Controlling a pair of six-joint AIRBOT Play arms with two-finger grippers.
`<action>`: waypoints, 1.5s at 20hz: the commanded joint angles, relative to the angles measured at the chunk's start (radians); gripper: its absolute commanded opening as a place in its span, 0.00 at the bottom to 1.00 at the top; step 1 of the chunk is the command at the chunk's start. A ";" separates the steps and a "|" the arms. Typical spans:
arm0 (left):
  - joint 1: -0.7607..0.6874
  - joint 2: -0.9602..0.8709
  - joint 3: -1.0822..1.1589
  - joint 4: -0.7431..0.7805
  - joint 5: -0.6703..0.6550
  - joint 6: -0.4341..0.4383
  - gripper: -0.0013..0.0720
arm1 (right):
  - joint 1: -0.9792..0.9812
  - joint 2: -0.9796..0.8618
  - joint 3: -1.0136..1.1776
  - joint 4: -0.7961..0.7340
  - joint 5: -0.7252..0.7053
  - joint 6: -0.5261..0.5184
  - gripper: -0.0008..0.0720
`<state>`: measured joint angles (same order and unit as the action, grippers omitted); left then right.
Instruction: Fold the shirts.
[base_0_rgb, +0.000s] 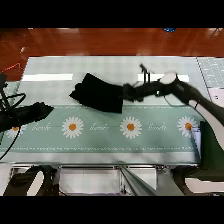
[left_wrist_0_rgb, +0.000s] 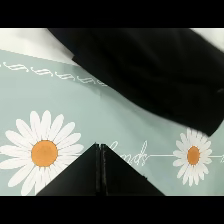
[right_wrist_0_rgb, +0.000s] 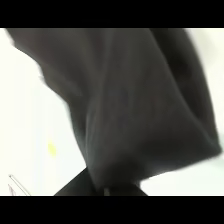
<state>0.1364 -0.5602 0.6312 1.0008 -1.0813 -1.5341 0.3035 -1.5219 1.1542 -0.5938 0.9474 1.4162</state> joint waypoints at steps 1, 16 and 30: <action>0.000 -0.001 -0.001 0.000 0.000 0.000 0.04 | 0.000 -0.003 0.290 -0.212 0.094 0.112 0.04; 0.000 -0.001 -0.001 0.000 -0.003 0.000 0.04 | -0.663 0.097 0.885 -0.418 0.682 0.294 0.04; 0.000 -0.001 0.000 0.000 0.130 0.000 0.04 | -1.246 0.629 0.237 -0.874 0.912 0.235 0.04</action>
<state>0.1364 -0.5602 0.6308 1.0000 -0.9905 -1.5345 -0.8352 -1.0576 1.6333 -1.2030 1.7912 1.6703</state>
